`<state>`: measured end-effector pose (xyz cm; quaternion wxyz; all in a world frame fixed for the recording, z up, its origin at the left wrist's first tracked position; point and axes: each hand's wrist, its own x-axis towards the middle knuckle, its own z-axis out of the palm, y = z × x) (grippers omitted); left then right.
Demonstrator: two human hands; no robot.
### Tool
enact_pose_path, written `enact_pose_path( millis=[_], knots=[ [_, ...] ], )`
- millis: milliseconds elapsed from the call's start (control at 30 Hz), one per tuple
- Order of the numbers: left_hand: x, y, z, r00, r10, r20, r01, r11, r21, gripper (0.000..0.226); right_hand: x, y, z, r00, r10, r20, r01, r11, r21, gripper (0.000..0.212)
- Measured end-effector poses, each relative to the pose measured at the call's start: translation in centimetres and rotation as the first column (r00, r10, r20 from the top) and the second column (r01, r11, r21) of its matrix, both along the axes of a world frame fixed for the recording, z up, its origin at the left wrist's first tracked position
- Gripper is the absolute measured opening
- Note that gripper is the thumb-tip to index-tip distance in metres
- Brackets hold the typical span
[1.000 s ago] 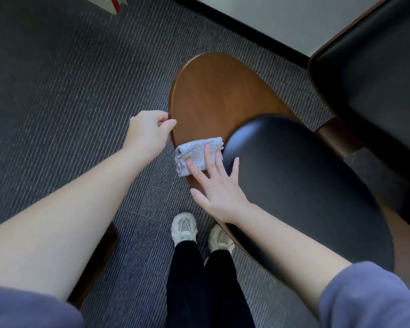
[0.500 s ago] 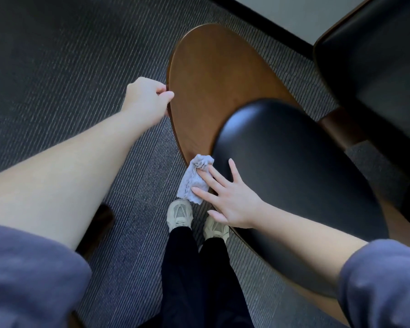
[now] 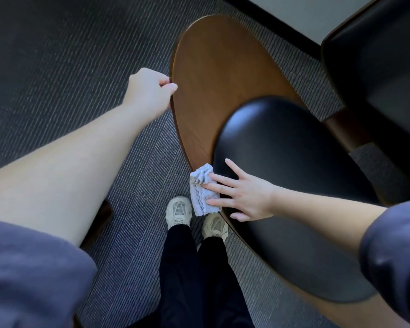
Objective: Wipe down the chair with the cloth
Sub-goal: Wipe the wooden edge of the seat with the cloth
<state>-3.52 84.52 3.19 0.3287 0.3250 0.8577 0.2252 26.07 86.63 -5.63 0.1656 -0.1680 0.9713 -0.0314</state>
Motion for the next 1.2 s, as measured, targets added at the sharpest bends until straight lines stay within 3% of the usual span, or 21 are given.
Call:
enact_pose_path(
  millis=[133,367,533,733,800,933,1100,1200],
  knots=[
    [0.0,-0.1,-0.1,1.0,-0.004,-0.005,0.004,1.0,-0.012,0.027,-1.1,1.2,-0.1,0.999,0.001,-0.033,0.0,1.0,0.029,0.069],
    [-0.2,0.2,-0.4,0.999,-0.03,-0.029,0.03,0.999,-0.033,0.031,-5.9,7.6,1.4,0.948,-0.316,-0.042,0.319,0.941,0.116,0.07],
    [-0.4,0.4,-0.4,0.998,-0.054,-0.03,0.053,0.998,-0.041,0.03,-7.9,9.1,1.9,0.93,-0.351,-0.106,0.362,0.926,0.107,0.071],
    [-0.4,0.3,-0.5,0.998,-0.058,-0.033,0.056,0.997,-0.052,0.031,-12.8,10.3,3.3,0.831,-0.52,-0.197,0.541,0.838,0.07,0.073],
    [-0.4,0.2,-0.7,0.998,-0.055,-0.033,0.054,0.997,-0.05,0.031,-12.4,10.6,2.8,0.775,-0.61,-0.164,0.624,0.78,0.051,0.073],
    [-0.3,0.2,-0.8,0.999,-0.038,-0.03,0.036,0.998,-0.055,0.03,-10.4,10.5,1.5,0.574,-0.818,0.034,0.819,0.573,-0.028,0.076],
    [0.1,0.3,-0.3,0.999,-0.018,-0.043,0.015,0.998,-0.062,0.027,-8.7,7.8,1.5,0.602,-0.785,0.144,0.798,0.597,-0.085,0.077],
    [0.1,0.3,-0.3,0.999,-0.024,-0.045,0.02,0.997,-0.075,0.027,-10.6,9.8,2.0,0.545,-0.83,0.122,0.837,0.528,-0.145,0.075]
  ],
)
